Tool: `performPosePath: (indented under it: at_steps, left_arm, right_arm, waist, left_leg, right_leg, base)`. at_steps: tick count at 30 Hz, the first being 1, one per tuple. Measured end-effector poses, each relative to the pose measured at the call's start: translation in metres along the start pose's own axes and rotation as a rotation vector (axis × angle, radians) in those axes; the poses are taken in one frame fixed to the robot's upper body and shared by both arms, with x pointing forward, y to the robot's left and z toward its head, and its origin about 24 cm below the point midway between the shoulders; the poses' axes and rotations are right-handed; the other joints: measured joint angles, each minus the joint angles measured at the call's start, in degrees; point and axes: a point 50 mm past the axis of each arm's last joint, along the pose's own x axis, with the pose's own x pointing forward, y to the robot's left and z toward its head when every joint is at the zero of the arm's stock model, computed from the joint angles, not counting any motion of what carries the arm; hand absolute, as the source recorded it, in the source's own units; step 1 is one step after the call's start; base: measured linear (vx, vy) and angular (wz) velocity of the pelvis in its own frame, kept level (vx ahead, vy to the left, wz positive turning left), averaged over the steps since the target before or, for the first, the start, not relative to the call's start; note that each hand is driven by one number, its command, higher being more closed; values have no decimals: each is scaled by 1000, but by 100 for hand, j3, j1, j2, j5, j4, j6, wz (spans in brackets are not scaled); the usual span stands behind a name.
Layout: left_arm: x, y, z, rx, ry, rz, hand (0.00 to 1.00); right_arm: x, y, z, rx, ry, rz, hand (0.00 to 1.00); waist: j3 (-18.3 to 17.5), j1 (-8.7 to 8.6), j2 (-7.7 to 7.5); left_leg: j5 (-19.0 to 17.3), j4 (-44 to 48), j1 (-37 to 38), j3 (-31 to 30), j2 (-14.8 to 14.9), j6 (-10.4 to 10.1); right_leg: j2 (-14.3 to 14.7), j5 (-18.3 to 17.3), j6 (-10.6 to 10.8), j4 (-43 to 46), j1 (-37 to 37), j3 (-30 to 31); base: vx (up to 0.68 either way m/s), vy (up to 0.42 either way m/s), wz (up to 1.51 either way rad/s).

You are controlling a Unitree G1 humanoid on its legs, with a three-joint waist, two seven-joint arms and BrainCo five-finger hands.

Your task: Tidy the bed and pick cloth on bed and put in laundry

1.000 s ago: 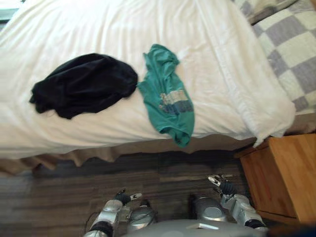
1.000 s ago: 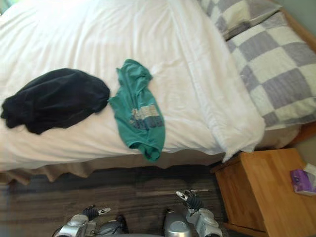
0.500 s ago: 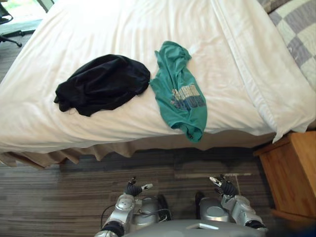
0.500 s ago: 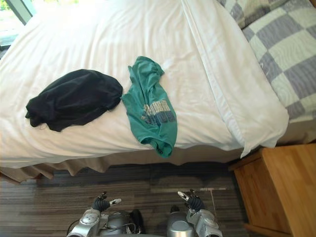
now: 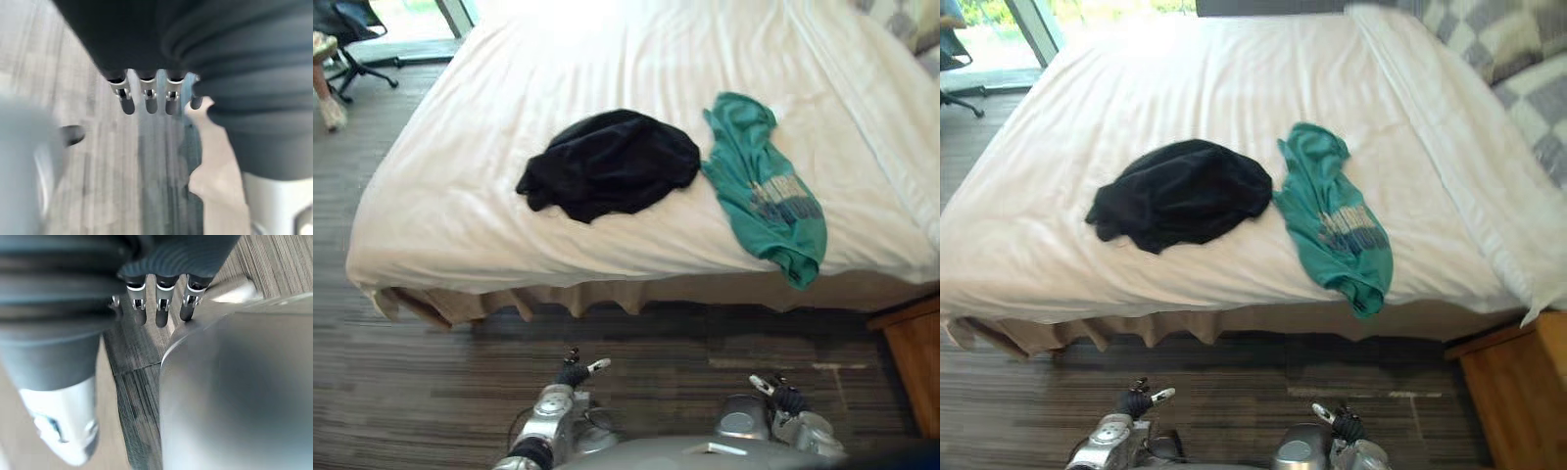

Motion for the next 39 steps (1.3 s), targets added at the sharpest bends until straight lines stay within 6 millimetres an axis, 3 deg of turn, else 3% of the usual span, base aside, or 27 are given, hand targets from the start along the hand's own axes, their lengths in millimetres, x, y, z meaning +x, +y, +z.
performPosePath:
  at_steps: [1,2,3,4,5,7,8,11,12,20,22,24,26,30,31,34,35,36,37,38,39]
  left_arm:
    - [1,0,2,77,3,-31,0]
    - [1,-4,2,137,4,-64,0]
    - [2,-6,6,164,-1,-85,0]
    - [2,-14,8,183,1,-115,0]
    - [1,-26,3,179,28,-149,0]
    - [-2,-40,-8,139,79,-188,0]
    - [-2,-41,-11,124,98,-179,0]
    - [-7,-36,-32,3,179,-104,0]
    - [-12,-32,-47,-101,194,-66,0]
    - [-12,-28,-48,-143,198,-43,0]
    - [-12,-24,-49,-169,191,-25,0]
    - [-11,-19,-47,-195,172,1,0]
    - [-11,-15,-45,-166,157,19,0]
    - [-12,-15,-43,-122,141,49,0]
    - [-12,-15,-44,-128,143,53,0]
    - [-11,-6,-38,-133,118,85,0]
    - [-11,-4,-37,-135,109,91,0]
    - [-11,-6,-37,-169,112,93,0]
    - [-10,-8,-36,-187,112,91,0]
    - [-11,-15,-36,-220,117,76,0]
    - [-11,-17,-36,-224,119,73,0]
  right_arm:
    - [2,9,6,18,-30,46,0]
    - [3,18,10,39,-53,84,0]
    - [4,24,12,54,-67,105,0]
    - [5,30,16,64,-84,130,0]
    - [5,27,19,79,-97,123,0]
    - [5,23,19,82,-100,109,0]
    - [5,24,20,81,-100,111,0]
    - [6,28,16,85,-84,104,0]
    - [-3,12,-19,233,19,-27,0]
    - [-2,13,-16,234,18,-23,0]
    - [-2,13,-16,240,23,-14,0]
    - [-2,11,-16,252,21,-10,0]
    - [-1,13,-13,251,18,11,0]
    - [-3,10,-14,262,13,23,0]
    - [-2,10,-13,263,11,27,0]
    - [-2,21,-17,233,29,83,0]
    - [-3,18,-19,219,34,87,0]
    - [-3,16,-16,204,26,87,0]
    - [-3,13,-14,197,20,82,0]
    - [-3,6,-10,174,15,67,0]
    - [-3,5,-9,159,14,68,0]
  waist:
    - [-7,-45,37]
    - [-17,-69,77]
    - [-20,-75,79]
    - [-44,-117,50]
    - [-62,-216,183]
    - [-158,-240,360]
    - [-157,-220,366]
    - [-176,-134,277]
    - [-376,20,188]
    - [-365,52,172]
    - [-343,83,136]
    - [-329,229,112]
    - [-313,303,69]
    - [-279,247,151]
    - [-277,253,146]
    - [-258,301,-135]
    - [-214,291,-92]
    - [-122,255,50]
    - [-122,253,94]
    - [-104,216,147]
    - [-98,216,136]
  left_leg:
    - [164,-324,90,-5,-6,90]
    - [274,-529,102,-29,-55,159]
    - [301,-580,84,-63,-131,196]
    - [321,-582,25,-145,-360,234]
    - [391,-610,-28,-192,-468,337]
    - [427,-744,82,-161,-578,385]
    - [428,-746,135,-155,-570,384]
    - [449,-786,295,-125,-486,351]
    - [738,-1346,533,26,-646,339]
    - [698,-1345,554,149,-629,345]
    - [685,-1342,576,172,-591,343]
    - [661,-1319,624,399,-497,310]
    - [668,-1311,691,658,-404,292]
    - [616,-1266,1007,1312,-218,85]
    - [579,-1145,983,1388,-186,34]
    - [514,858,268,1807,169,-51]
    - [525,1949,-56,1790,567,-32]
    - [597,3055,-456,1519,908,116]
    - [372,3199,-543,1345,883,64]
    - [-302,3217,-627,1040,496,91]
    - [-573,3055,-649,970,239,123]
  right_leg:
    - [547,-263,101,-87,-22,-47]
    - [1077,-373,7,-325,-45,58]
    - [1393,-414,-62,-583,-38,212]
    - [1636,-587,-469,-1127,152,446]
    - [1600,-487,-482,-1251,282,569]
    - [1542,-535,-478,-1241,365,733]
    - [1546,-543,-485,-1242,410,726]
    - [1609,-550,-498,-1226,534,729]
    - [1514,-320,-401,-1850,886,561]
    - [1496,-286,-397,-1946,903,488]
    - [1452,-283,-386,-2005,915,242]
    - [1211,-239,-350,-2014,933,-719]
    - [1127,-67,-294,-2040,1007,-1192]
    - [1373,-61,-326,-2235,1209,-940]
    - [1378,-85,-360,-2226,1192,-863]
    - [1189,-276,-471,-2069,1064,-454]
    - [1263,-302,-538,-1957,1106,-300]
    - [1428,-362,-660,-1828,1157,14]
    - [1443,-372,-674,-1812,1197,118]
    - [1369,-401,-725,-1752,1215,416]
    - [1298,-412,-740,-1729,1209,569]
  base:
    - [130,205,29]
    - [121,185,39]
    - [114,162,46]
    - [77,107,58]
    - [95,143,61]
    - [117,106,40]
    - [107,16,8]
    - [20,-23,-3]
    - [0,0,0]
    - [0,0,-4]
    - [1,-10,-4]
    - [48,-5,-39]
    - [88,-10,-42]
    - [67,-47,-34]
    - [77,-51,-64]
    - [43,-131,-72]
    - [111,-142,-85]
    - [169,-143,-88]
    - [205,-31,-110]
    - [160,29,-99]
    - [191,77,-133]
